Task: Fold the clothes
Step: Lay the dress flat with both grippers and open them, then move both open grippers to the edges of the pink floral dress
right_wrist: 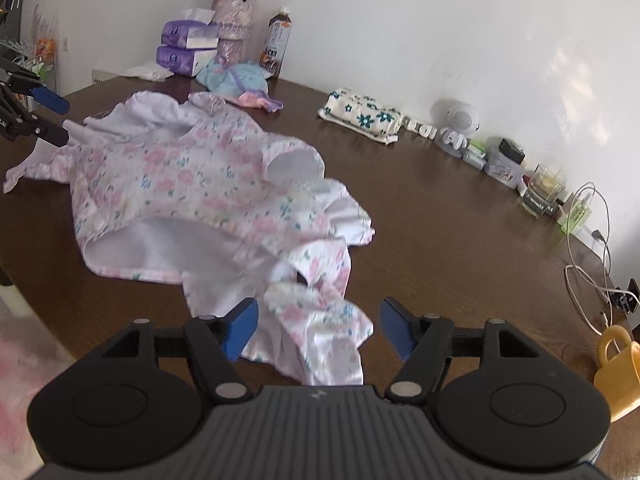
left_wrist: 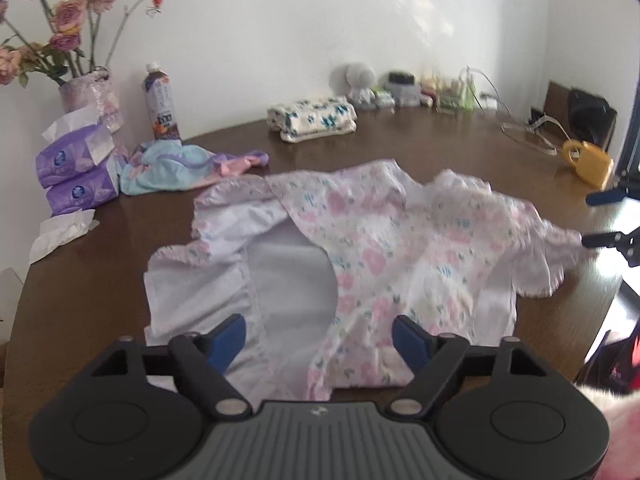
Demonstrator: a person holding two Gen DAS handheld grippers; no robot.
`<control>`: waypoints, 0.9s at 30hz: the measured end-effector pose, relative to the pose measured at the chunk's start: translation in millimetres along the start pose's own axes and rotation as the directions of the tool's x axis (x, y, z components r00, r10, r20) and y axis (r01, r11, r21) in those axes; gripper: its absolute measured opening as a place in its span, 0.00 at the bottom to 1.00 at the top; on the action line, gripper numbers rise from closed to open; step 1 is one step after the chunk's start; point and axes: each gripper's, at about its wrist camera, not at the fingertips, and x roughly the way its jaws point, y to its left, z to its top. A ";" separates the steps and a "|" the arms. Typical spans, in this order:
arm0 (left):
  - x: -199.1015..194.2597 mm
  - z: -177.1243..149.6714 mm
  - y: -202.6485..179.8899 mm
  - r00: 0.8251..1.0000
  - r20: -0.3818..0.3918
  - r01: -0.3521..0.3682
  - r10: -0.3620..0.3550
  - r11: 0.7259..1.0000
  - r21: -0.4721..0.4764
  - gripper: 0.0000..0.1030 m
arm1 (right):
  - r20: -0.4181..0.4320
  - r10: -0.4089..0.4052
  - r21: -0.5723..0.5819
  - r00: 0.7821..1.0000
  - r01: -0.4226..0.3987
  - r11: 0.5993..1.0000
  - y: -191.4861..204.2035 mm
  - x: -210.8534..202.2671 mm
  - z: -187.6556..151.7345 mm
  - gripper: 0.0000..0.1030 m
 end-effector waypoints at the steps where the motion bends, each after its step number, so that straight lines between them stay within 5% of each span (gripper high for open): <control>1: 0.3 2.3 2.3 1.000 0.011 -0.014 0.014 1.000 -0.011 0.80 | 0.007 0.012 0.012 1.000 -0.012 1.000 0.6 5.1 3.5 0.68; 8: 14.9 16.2 29.7 0.993 0.023 -0.110 0.112 0.991 -0.076 0.80 | 0.058 0.098 0.116 0.993 -0.104 0.988 -6.6 36.5 34.8 0.69; 12: 28.8 27.8 48.0 0.990 0.009 -0.136 0.138 0.987 -0.082 0.80 | 0.047 0.041 0.067 0.998 -0.044 0.997 -15.9 57.7 58.0 0.70; 16: 49.0 46.3 55.9 0.988 -0.003 -0.156 0.156 0.988 0.001 0.80 | 0.011 -0.031 -0.026 0.999 0.031 0.999 -29.3 85.5 80.0 0.71; 22: 85.4 72.2 53.2 0.993 -0.061 -0.095 0.105 0.984 0.154 0.81 | -0.082 -0.036 -0.159 0.996 0.023 0.987 -46.6 132.3 90.5 0.73; 27: 111.2 97.2 55.2 0.993 -0.081 -0.069 0.084 0.982 0.178 0.81 | -0.141 0.073 -0.069 0.987 -0.083 0.994 -64.6 158.6 90.5 0.72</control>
